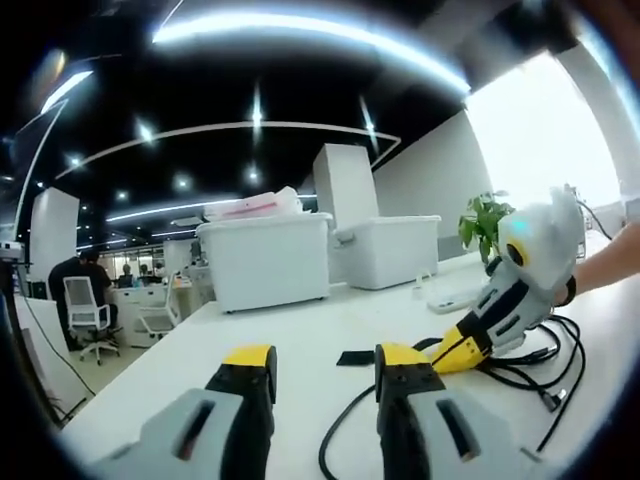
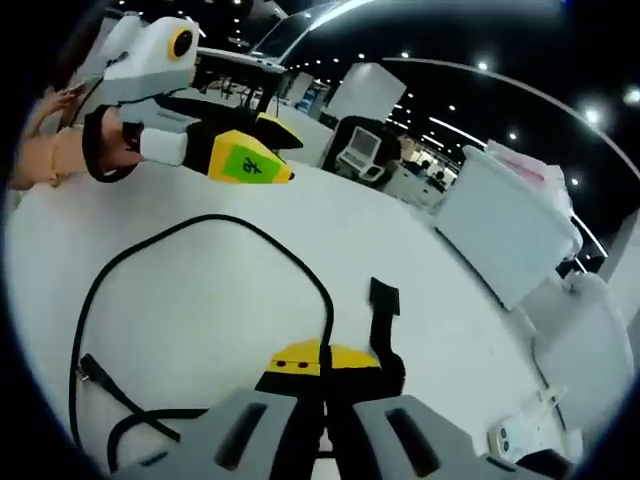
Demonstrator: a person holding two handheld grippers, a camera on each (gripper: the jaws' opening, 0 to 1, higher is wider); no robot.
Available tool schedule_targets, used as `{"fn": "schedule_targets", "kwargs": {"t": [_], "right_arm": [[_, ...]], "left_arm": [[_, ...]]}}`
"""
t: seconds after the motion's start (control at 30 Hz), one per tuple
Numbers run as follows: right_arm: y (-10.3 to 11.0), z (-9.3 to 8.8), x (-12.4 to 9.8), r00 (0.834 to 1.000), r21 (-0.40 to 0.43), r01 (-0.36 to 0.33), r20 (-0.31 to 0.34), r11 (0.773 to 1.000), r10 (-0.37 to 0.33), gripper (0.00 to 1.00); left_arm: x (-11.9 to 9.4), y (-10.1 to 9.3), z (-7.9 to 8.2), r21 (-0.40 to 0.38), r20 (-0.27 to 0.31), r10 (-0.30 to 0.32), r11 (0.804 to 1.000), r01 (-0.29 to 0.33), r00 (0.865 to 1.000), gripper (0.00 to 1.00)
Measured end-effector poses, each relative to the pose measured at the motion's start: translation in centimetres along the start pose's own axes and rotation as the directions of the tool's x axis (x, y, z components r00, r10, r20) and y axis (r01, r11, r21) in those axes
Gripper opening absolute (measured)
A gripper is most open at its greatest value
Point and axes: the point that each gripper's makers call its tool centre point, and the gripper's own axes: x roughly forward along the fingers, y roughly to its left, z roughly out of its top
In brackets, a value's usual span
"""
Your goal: Coil the Type-C to USB data cable on the desktop and secure it with Velcro straps.
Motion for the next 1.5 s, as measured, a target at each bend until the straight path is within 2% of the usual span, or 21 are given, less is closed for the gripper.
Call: {"fn": "schedule_targets", "kwargs": {"t": [0.1, 0.17, 0.2, 0.23, 0.27, 0.3, 0.37, 0.4, 0.47, 0.5, 0.57, 0.63, 0.73, 0.83, 0.93, 1.0, 1.03, 1.1, 1.2, 1.33, 1.5], "right_arm": [[-0.7, 0.3, -0.2, 1.000, 0.033, 0.015, 0.021, 0.999, -0.015, 0.00], [-1.1, 0.8, -0.2, 0.998, 0.097, 0.010, 0.065, 0.995, -0.016, 0.00], [-0.8, 0.8, -0.1, 0.996, 0.154, -0.032, 0.084, 0.987, 0.020, 0.01], [-0.9, 0.5, 0.0, 0.996, 0.211, -0.033, 0.082, 0.977, 0.016, 0.01], [-1.1, 0.3, 0.1, 0.997, 0.231, -0.034, 0.077, 0.972, 0.016, 0.02], [-0.9, 0.0, 0.3, 0.997, 0.251, -0.051, 0.075, 0.967, 0.033, 0.06], [-0.7, -0.3, 0.7, 0.995, 0.296, -0.073, 0.081, 0.953, 0.051, 0.25], [-0.4, -0.5, 1.0, 0.994, 0.326, -0.098, 0.081, 0.940, 0.075, 0.28], [-0.2, -0.5, 1.2, 0.991, 0.351, -0.109, 0.106, 0.930, 0.076, 0.25], [-0.3, -0.7, 1.2, 0.991, 0.363, -0.118, 0.098, 0.924, 0.088, 0.23], [-0.1, -0.7, 1.4, 0.988, 0.385, -0.143, 0.104, 0.912, 0.112, 0.14], [0.1, -0.5, 1.5, 0.987, 0.358, -0.147, 0.108, 0.922, 0.116, 0.10], [0.5, -0.4, 1.5, 0.986, 0.370, -0.159, 0.112, 0.915, 0.125, 0.04], [0.6, -0.3, 1.6, 0.984, 0.380, -0.167, 0.120, 0.910, 0.130, 0.03], [0.8, -0.1, 1.5, 0.986, 0.307, -0.152, 0.111, 0.940, 0.123, 0.02], [0.9, 0.1, 1.5, 0.990, 0.217, -0.121, 0.091, 0.969, 0.103, 0.01], [1.1, 0.3, 1.5, 0.992, 0.147, -0.105, 0.079, 0.984, 0.094, 0.00], [1.2, 0.4, 1.5, 0.995, 0.092, -0.076, 0.073, 0.993, 0.070, 0.00], [1.1, 0.4, 1.5, 0.995, 0.103, -0.065, 0.077, 0.993, 0.057, 0.00], [1.1, 0.3, 1.3, 0.992, 0.117, -0.039, 0.126, 0.992, 0.024, 0.00], [0.7, 0.3, 1.3, 0.988, 0.160, -0.030, 0.156, 0.987, 0.005, 0.00]], "left_arm": [[0.0, -0.1, 0.0, 0.005, -0.002, -0.001, 1.000, 0.001, 1.000, 0.41], [0.0, -0.1, 0.0, 0.004, -0.002, 0.000, 1.000, 0.000, 1.000, 0.41], [0.0, 0.0, 0.0, 0.003, -0.001, 0.000, 1.000, 0.000, 1.000, 0.41], [0.0, 0.0, 0.1, 0.002, 0.000, 0.001, 1.000, -0.001, 1.000, 0.41], [0.0, 0.0, 0.1, 0.001, 0.001, 0.001, 1.000, -0.001, 1.000, 0.41], [0.0, 0.0, 0.1, 0.001, 0.002, 0.001, 1.000, -0.001, 1.000, 0.41], [-0.1, 0.0, 0.2, 0.001, 0.002, 0.002, 1.000, -0.002, 1.000, 0.41], [-0.1, 0.0, 0.2, 0.001, 0.002, 0.002, 1.000, -0.002, 1.000, 0.41], [-0.2, 0.0, 0.2, -0.001, 0.003, 0.003, 1.000, -0.003, 1.000, 0.41], [-0.1, 0.0, 0.2, -0.003, 0.004, 0.004, 1.000, -0.004, 1.000, 0.41], [-0.1, 0.0, 0.2, -0.004, 0.004, 0.003, 1.000, -0.003, 1.000, 0.41], [-0.1, -0.1, 0.2, -0.001, 0.002, 0.002, 1.000, -0.002, 1.000, 0.41], [-0.1, -0.1, 0.2, -0.001, 0.003, 0.000, 1.000, 0.000, 1.000, 0.41], [-0.1, 0.0, 0.3, 0.002, 0.004, 0.002, 1.000, -0.002, 1.000, 0.41], [-0.1, 0.3, 0.3, -0.005, 0.006, 0.008, 1.000, -0.008, 1.000, 0.41], [-0.1, 0.4, 0.3, -0.013, 0.004, 0.012, 1.000, -0.012, 1.000, 0.41], [-0.1, 0.5, 0.2, -0.020, 0.004, 0.013, 1.000, -0.012, 1.000, 0.41], [-0.2, 0.5, 0.2, -0.031, 0.003, 0.012, 0.999, -0.012, 1.000, 0.41], [-0.2, 0.7, 0.2, -0.038, 0.002, 0.016, 0.999, -0.016, 1.000, 0.41], [-0.2, 0.9, 0.2, -0.055, 0.005, 0.018, 0.998, -0.018, 1.000, 0.41], [-0.2, 0.8, 0.1, -0.058, 0.003, 0.018, 0.998, -0.017, 1.000, 0.41]]}}
